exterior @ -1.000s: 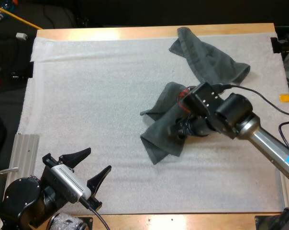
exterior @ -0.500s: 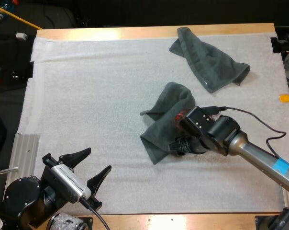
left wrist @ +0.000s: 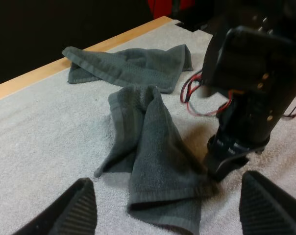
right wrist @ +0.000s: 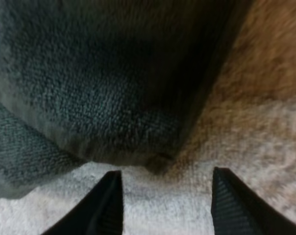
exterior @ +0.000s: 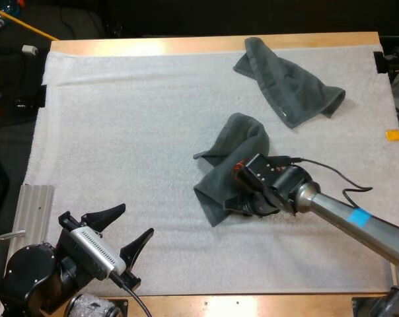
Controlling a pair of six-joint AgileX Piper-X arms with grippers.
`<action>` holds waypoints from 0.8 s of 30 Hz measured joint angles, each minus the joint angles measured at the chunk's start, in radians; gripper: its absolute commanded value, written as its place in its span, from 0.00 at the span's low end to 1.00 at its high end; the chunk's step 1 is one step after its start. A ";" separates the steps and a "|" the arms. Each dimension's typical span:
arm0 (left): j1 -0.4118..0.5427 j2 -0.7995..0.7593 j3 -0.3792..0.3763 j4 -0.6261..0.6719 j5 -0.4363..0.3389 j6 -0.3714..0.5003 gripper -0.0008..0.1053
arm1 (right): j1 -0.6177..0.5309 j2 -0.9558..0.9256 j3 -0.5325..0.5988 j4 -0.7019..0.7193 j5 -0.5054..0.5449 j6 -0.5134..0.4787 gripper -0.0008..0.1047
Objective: Pick towel from pile, fold and stack
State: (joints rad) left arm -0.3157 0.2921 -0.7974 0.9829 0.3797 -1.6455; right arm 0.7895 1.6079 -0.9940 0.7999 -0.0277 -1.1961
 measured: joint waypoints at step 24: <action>0.000 0.000 0.000 0.087 0.000 -0.001 0.57 | -0.001 0.125 -0.002 -0.091 -0.049 0.068 0.07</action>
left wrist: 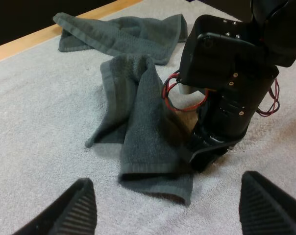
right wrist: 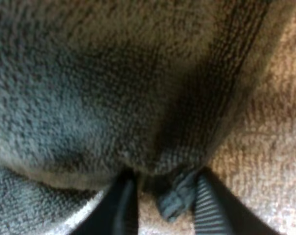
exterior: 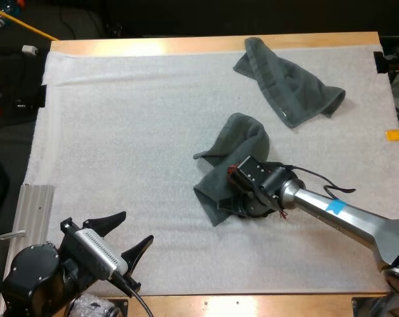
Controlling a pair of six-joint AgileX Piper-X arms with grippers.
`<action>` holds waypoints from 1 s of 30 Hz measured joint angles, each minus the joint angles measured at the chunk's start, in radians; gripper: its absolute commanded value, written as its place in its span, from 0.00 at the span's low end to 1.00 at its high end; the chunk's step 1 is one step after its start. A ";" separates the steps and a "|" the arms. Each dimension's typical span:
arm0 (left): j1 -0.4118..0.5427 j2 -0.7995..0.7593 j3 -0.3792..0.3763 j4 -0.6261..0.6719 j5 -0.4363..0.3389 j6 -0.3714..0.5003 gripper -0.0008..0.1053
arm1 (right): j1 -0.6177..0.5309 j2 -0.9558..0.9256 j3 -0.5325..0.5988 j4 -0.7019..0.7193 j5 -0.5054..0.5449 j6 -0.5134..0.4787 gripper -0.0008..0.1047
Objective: Pick towel from pile, fold and stack
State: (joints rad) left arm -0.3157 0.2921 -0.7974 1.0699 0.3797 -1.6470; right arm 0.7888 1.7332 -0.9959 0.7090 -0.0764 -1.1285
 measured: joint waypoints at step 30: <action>0.000 0.000 0.000 0.000 0.039 0.052 0.57 | -0.002 -0.476 0.031 0.704 0.276 -0.247 0.01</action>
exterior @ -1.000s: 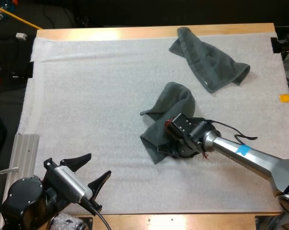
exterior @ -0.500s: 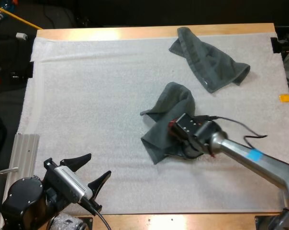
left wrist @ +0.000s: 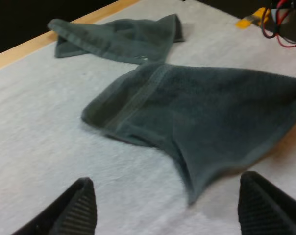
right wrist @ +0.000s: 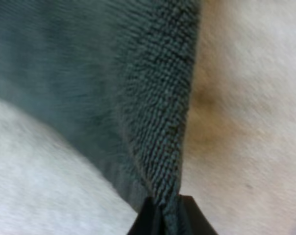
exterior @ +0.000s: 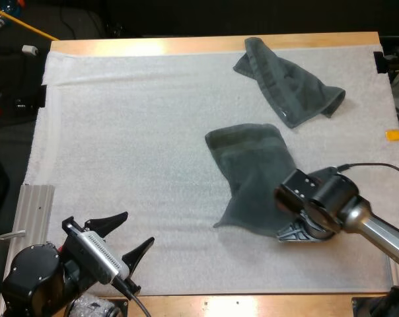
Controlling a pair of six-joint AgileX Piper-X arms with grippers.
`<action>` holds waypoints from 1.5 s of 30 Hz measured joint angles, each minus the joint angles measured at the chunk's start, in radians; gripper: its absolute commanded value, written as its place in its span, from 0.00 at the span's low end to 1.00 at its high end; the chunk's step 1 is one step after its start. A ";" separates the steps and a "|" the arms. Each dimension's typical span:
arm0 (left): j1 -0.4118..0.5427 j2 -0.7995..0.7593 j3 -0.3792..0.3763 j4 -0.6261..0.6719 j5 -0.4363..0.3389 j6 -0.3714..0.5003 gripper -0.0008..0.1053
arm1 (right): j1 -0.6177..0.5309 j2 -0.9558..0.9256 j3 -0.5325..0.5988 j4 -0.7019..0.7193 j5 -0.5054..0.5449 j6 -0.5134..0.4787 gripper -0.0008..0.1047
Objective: Pick towel from pile, fold and stack
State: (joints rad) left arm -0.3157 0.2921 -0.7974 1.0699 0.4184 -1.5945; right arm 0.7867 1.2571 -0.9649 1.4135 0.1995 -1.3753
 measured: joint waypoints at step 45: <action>-0.173 1.111 0.094 -0.479 0.329 -0.359 0.52 | 0.000 -0.063 0.091 -0.106 0.015 0.091 0.01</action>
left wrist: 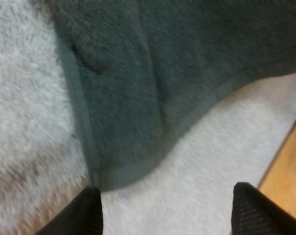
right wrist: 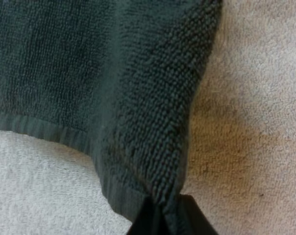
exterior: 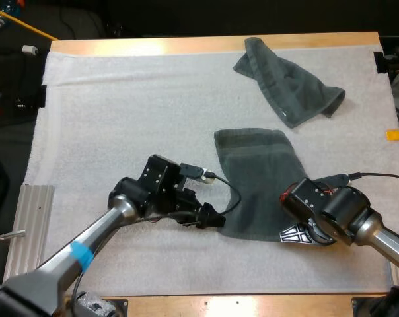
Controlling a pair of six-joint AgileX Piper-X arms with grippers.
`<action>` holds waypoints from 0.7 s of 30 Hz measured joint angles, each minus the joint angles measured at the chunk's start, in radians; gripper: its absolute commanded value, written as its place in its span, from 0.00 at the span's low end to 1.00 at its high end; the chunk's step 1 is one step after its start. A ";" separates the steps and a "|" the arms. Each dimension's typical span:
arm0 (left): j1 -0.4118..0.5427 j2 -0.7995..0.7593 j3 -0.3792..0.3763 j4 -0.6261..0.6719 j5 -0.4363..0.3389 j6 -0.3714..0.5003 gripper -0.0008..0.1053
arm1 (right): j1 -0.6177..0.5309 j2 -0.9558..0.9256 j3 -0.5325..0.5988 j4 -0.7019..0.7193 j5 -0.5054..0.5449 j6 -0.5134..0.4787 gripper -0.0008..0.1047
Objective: Pick towel from pile, fold and stack
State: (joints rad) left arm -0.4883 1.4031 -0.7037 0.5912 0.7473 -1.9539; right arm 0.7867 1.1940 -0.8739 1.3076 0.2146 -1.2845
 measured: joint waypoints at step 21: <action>-0.012 0.228 -0.013 -0.098 0.093 -0.076 0.52 | 0.000 0.000 0.000 0.000 0.000 0.021 0.01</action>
State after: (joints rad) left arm -0.5002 1.6308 -0.7164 0.4930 0.8400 -2.0298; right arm 0.7867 1.1940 -0.8739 1.3076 0.2146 -1.2635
